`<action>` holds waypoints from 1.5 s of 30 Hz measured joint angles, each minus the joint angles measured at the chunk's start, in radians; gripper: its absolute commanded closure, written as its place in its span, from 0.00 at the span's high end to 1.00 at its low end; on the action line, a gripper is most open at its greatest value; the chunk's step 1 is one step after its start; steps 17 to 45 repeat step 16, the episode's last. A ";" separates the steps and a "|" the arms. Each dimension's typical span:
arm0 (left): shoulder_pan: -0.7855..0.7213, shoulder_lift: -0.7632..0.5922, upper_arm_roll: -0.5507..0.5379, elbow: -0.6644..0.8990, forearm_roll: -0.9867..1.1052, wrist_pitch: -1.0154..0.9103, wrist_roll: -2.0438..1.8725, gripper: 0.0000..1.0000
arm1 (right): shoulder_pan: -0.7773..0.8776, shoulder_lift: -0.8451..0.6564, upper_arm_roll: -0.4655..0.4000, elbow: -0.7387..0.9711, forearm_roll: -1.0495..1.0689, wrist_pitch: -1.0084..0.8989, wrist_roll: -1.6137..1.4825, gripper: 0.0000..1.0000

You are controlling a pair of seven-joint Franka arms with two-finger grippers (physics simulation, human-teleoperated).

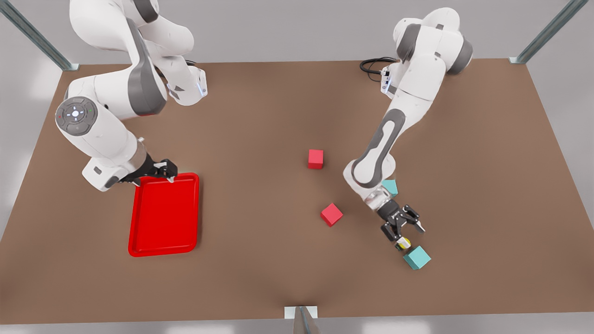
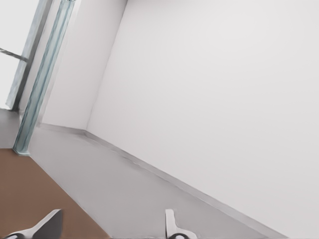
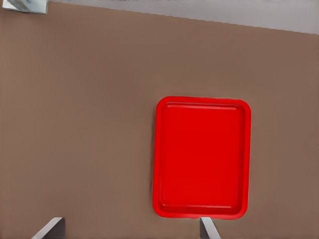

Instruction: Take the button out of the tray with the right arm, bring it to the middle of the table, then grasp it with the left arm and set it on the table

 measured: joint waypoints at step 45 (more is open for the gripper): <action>0.209 -0.583 -0.006 0.278 -1.662 -0.544 1.649 1.00 | 0.034 0.004 0.004 -0.007 -0.051 -0.027 -0.003 1.00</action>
